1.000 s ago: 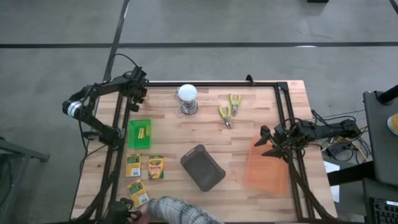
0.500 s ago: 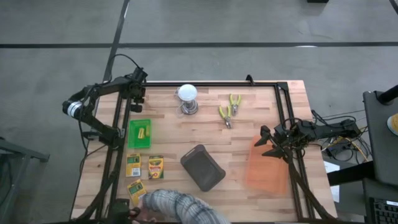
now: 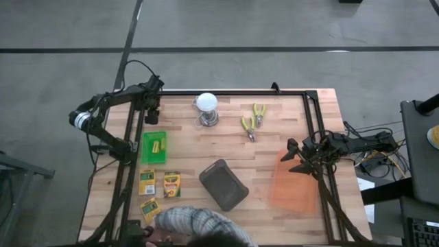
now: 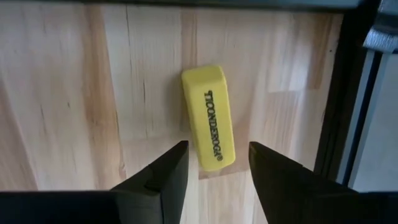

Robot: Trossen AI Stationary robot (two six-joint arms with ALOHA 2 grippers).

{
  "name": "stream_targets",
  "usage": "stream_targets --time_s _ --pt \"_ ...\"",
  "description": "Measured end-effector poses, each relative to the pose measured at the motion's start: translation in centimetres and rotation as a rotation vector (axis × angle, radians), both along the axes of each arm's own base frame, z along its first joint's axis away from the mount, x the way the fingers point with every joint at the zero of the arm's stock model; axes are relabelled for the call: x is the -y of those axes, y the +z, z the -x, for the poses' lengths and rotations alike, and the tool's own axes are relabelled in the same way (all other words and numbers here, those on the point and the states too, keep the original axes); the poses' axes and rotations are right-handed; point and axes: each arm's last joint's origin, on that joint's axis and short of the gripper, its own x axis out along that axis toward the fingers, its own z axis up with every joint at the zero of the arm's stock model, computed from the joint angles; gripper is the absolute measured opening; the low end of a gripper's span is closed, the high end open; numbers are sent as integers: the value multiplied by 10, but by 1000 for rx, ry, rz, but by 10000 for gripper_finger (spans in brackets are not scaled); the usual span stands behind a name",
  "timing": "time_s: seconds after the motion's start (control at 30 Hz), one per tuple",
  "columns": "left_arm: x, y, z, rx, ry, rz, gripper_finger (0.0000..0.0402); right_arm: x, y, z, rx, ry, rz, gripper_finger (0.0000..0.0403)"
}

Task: Pick & Place School Supplies
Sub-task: Put the yellow eraser into the green bin

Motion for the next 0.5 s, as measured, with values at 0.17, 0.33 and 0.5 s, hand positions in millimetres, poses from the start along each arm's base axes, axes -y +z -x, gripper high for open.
stream_targets --time_s 0.17,0.33,0.5 --pt "3 -2 2 -18 39 35 170 0 0 0 0 0 0 259" --pt "3 -5 2 -26 42 51 165 0 0 0 0 0 0 259" --pt "3 -6 3 -73 37 33 165 0 0 0 0 0 0 265"
